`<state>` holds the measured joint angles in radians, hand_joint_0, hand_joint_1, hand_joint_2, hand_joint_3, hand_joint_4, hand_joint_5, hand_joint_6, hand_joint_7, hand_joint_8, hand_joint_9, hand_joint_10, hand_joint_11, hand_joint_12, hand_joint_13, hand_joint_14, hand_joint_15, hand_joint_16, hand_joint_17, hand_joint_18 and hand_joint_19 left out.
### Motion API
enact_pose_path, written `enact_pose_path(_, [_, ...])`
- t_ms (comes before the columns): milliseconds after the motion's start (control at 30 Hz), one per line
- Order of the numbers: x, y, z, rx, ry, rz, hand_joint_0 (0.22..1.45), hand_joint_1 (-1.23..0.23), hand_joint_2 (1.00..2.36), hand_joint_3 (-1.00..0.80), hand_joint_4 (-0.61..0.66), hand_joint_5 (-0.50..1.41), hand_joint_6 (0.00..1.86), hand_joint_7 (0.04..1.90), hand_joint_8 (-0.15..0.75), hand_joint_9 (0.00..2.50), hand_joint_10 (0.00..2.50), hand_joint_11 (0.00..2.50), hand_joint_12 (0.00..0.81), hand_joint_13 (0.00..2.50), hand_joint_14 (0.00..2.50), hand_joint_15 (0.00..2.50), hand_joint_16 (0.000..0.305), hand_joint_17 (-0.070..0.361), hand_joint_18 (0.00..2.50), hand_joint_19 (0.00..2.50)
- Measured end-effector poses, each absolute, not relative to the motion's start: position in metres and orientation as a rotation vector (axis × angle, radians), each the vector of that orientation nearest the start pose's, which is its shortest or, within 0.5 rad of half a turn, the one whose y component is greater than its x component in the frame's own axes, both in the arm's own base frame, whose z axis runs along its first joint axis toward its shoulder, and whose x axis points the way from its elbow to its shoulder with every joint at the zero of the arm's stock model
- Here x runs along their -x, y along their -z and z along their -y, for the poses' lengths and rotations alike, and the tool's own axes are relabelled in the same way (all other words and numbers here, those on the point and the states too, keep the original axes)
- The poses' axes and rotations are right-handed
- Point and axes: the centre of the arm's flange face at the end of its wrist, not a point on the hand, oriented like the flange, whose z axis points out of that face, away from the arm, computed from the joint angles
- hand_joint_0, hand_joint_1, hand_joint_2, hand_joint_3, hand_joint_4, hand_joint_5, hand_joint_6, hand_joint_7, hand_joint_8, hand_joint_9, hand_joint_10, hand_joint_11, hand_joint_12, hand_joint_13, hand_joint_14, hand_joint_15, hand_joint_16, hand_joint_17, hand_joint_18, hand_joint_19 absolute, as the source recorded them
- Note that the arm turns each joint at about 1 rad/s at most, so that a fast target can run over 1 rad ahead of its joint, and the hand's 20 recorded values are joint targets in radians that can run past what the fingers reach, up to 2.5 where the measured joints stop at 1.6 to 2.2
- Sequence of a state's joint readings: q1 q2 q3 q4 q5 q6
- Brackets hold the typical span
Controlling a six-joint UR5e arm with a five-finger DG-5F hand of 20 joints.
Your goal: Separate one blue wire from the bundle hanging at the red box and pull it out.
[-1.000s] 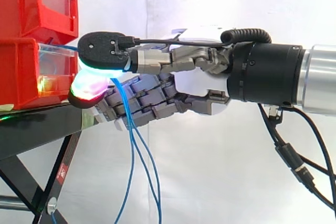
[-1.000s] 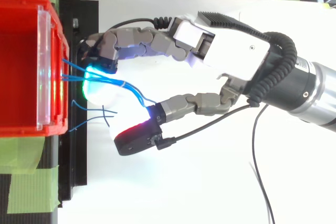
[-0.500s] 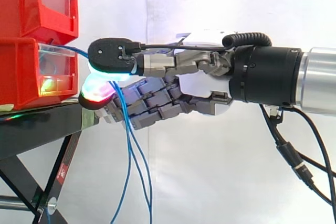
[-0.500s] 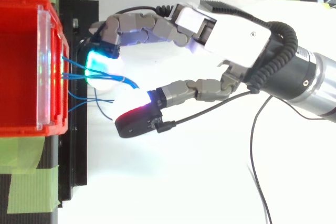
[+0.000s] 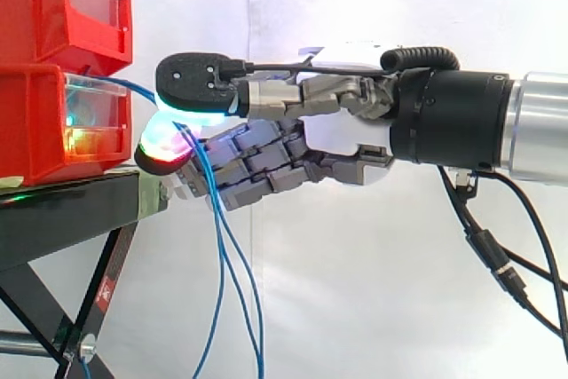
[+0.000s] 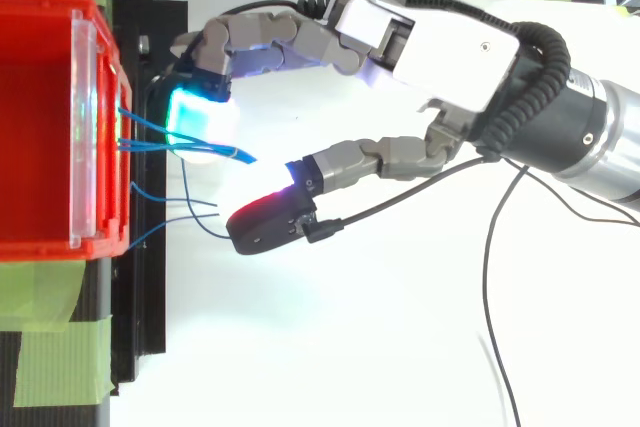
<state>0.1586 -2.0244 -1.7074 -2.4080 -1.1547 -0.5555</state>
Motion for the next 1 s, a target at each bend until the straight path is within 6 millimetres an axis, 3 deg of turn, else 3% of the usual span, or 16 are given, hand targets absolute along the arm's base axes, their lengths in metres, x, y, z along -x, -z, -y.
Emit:
enact_pose_path(433, [-0.6353,-0.2468,0.0745,-0.908,-0.666,-1.149,0.63,-0.77,1.01,-0.33,0.24,-0.15,0.74,0.91,0.340,0.60,0.01,0.18,0.416,0.45,0.01,0.20,0.053,0.120,0.53,0.20])
enact_pose_path(1000, [-0.6344,-0.2455,0.0729,-0.916,-0.668,-1.160,0.63,-0.77,1.02,-0.27,0.22,-0.16,0.78,0.84,0.338,0.61,0.01,0.21,0.419,0.47,0.01,0.21,0.054,0.121,0.56,0.22])
